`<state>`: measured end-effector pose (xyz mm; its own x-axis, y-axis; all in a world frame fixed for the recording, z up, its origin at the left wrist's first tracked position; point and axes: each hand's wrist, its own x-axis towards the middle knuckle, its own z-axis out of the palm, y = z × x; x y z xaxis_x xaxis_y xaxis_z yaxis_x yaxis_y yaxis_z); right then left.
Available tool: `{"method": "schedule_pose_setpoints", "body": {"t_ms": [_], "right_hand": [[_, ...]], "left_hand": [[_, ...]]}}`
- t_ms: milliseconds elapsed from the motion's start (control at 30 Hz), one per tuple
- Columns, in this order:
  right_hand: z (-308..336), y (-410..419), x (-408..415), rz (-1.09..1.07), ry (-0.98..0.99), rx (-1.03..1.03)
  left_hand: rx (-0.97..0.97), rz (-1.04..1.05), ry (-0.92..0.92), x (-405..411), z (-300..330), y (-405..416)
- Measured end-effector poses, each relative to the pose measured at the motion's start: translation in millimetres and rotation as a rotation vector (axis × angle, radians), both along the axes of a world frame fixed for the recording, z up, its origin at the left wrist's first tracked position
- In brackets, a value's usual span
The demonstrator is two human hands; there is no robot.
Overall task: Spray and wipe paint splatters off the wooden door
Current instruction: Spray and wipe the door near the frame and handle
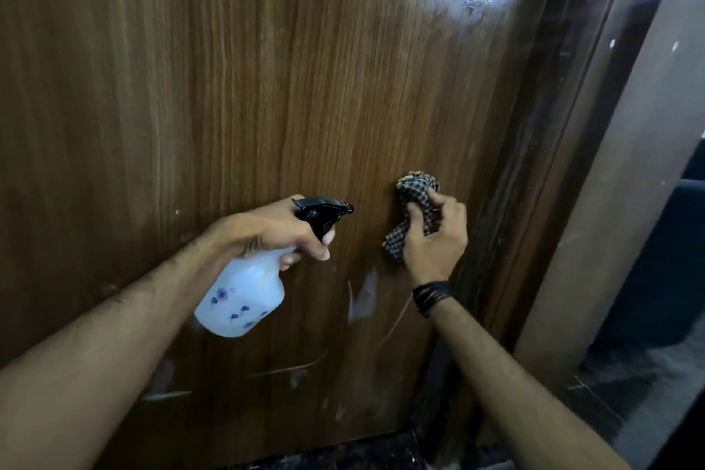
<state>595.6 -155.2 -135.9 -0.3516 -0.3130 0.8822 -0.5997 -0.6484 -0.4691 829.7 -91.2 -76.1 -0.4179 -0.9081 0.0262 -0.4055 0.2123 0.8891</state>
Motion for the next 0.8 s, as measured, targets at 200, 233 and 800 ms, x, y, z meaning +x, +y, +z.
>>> {"method": "schedule_pose_setpoints", "body": {"t_ms": [200,233,800], "right_hand": [[-94,9,-14,-0.088,-0.004,0.234],[-107,11,-16,-0.076,0.005,0.275],[-70,-8,-64,-0.119,-0.004,0.307]], "left_hand": [[0.021,-0.036,-0.047,-16,-15,-9],[0.025,-0.048,-0.063,-20,-18,-10],[-0.069,-0.105,-0.032,-84,-4,-31]]}}
